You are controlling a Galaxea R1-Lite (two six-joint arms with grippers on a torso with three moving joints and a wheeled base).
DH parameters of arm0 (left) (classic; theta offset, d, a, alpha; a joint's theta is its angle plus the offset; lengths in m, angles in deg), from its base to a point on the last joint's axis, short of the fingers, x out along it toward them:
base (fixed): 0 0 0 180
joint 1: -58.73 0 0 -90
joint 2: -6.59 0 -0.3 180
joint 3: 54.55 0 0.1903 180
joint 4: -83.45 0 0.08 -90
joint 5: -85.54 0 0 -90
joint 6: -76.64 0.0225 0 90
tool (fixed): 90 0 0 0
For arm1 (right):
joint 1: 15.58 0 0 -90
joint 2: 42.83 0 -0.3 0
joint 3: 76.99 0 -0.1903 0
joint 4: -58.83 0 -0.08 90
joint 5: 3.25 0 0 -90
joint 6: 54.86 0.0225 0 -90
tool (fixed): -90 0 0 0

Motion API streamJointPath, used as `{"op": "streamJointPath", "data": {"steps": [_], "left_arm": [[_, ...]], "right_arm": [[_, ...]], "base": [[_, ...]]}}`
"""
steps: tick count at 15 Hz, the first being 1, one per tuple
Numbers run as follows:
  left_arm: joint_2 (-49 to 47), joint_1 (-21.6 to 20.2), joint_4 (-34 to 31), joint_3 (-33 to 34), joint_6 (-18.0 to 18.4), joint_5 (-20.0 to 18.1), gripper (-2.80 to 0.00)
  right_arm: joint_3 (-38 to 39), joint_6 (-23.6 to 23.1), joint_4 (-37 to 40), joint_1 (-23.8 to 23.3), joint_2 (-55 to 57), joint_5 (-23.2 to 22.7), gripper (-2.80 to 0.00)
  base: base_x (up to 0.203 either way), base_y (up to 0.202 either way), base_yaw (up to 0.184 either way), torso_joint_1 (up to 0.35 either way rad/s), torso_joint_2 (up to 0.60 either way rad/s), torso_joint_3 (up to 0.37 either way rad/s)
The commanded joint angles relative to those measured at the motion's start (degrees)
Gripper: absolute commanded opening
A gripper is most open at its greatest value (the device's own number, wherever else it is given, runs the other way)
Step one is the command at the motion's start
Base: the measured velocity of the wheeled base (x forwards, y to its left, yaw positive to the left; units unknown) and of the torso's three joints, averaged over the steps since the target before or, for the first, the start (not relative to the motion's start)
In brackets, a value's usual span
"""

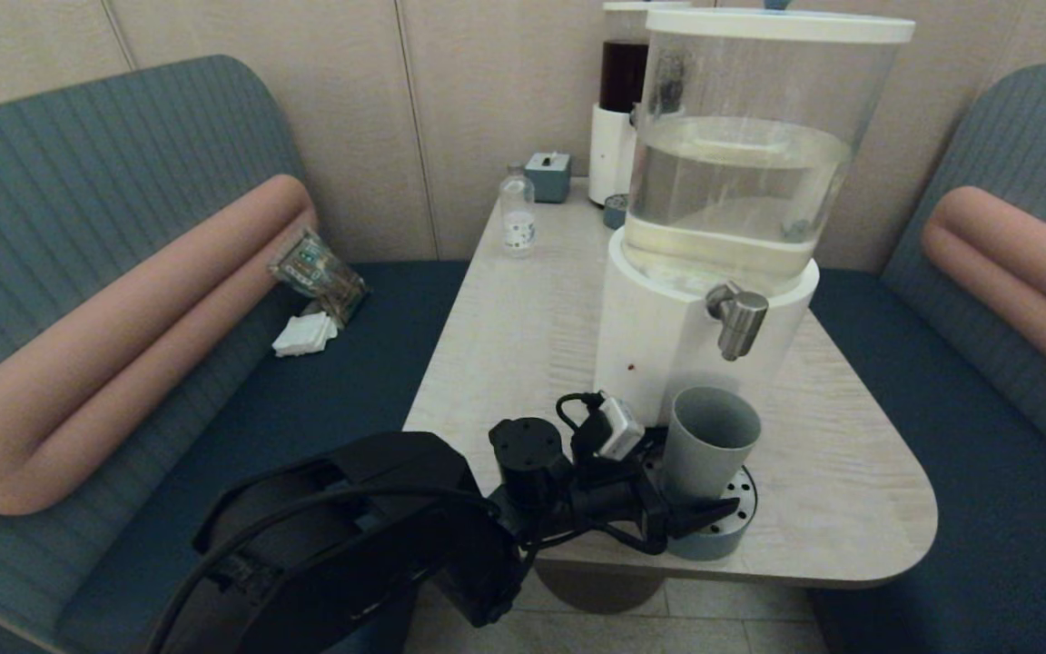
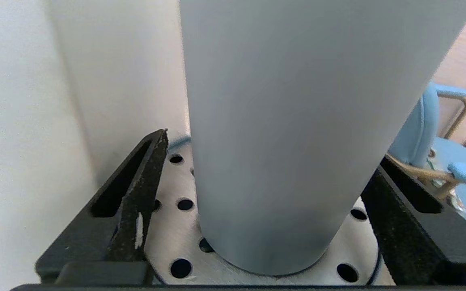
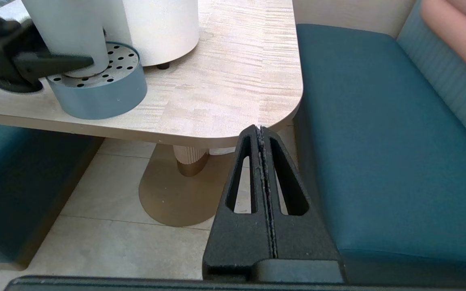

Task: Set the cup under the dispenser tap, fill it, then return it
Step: Place it under the water dispenser

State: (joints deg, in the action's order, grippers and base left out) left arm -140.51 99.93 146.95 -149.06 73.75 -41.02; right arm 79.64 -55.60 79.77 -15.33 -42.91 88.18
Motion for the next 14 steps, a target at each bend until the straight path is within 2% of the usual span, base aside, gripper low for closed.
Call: {"op": "streamJointPath", "data": {"steps": [1,14], "left_arm": [[3.93,0.01,0.79,3.18,-0.01,-0.04,0.0],[19.5,-1.13,0.79,25.1,0.16,3.34,0.0]], "right_arm": [[0.88,-0.05,-0.04,0.02,-0.01,0.06,-2.8],[0.88,-0.05,-0.04,0.02,-0.01,-0.02,-2.8]], "base": [[0.0,0.0,0.0,0.0,0.0,0.0],[0.0,0.0,0.0,0.0,0.0,0.0]]}}
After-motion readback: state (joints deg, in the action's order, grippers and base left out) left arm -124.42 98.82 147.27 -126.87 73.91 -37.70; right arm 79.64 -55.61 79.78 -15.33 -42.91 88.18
